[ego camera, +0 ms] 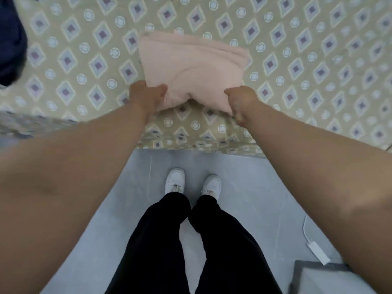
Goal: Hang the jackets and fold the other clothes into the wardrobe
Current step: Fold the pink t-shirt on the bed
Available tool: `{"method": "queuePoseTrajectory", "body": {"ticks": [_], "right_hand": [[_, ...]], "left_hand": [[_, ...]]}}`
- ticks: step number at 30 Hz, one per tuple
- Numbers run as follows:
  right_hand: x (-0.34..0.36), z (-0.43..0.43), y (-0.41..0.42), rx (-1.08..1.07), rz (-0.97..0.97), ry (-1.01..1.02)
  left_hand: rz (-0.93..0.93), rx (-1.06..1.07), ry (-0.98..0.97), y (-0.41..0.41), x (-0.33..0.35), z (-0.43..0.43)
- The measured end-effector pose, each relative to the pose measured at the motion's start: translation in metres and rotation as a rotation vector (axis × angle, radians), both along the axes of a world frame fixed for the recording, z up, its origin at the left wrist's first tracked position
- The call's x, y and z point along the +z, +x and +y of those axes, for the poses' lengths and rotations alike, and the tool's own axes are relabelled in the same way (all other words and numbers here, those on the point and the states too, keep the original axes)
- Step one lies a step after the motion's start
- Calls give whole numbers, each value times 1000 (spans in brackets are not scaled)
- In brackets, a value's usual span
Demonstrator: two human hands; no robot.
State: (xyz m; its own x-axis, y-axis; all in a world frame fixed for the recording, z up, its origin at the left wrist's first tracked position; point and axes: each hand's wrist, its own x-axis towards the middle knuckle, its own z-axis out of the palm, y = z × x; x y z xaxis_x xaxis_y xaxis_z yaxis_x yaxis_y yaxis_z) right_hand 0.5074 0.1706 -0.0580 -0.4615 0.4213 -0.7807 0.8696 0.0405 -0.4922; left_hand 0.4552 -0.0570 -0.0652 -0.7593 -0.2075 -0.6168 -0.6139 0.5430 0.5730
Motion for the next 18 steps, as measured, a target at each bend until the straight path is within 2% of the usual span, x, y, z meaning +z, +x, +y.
{"method": "queuePoseTrajectory", "body": {"ticks": [3, 10, 18], "right_hand": [[41, -3, 55, -130, -39, -194], [152, -17, 144, -357, 75, -393], [300, 4, 172, -535, 209, -341]], "left_hand": [[-146, 63, 213, 47, 40, -17], [-169, 175, 408, 123, 155, -44], [-30, 26, 562, 117, 289, -30]]}}
